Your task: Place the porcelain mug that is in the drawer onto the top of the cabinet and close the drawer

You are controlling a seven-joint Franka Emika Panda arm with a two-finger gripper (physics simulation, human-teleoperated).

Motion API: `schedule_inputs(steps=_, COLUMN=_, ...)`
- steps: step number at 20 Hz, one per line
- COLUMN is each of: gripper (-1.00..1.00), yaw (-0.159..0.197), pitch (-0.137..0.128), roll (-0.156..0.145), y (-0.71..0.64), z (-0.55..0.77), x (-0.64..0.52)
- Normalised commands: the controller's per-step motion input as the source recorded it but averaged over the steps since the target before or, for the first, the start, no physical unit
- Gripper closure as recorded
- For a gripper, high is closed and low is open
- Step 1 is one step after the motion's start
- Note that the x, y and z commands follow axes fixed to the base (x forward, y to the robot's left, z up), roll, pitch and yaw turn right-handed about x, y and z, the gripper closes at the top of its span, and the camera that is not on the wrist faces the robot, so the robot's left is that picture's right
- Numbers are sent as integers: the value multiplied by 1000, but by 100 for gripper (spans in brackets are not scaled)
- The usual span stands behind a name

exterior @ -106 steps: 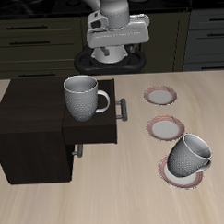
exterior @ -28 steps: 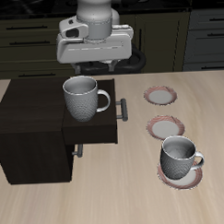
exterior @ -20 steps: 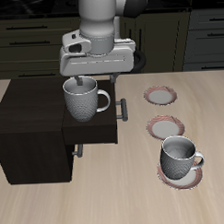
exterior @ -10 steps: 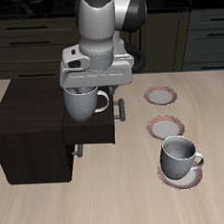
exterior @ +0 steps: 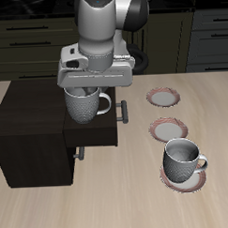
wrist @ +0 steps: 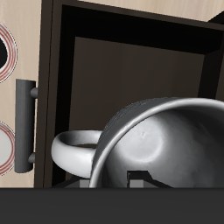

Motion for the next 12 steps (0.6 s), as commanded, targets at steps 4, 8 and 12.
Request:
schedule_inputs(steps=4, gripper=100, yaw=-33, pitch=-19, roll=-32, y=-88, z=143, x=-65)
schedule_inputs(steps=8, gripper=100, yaw=-26, pitch=-32, roll=3, y=36, z=168, x=-96)
schedule_inputs(steps=12, gripper=100, yaw=7, pitch=-40, roll=6, y=49, z=236, x=-119)
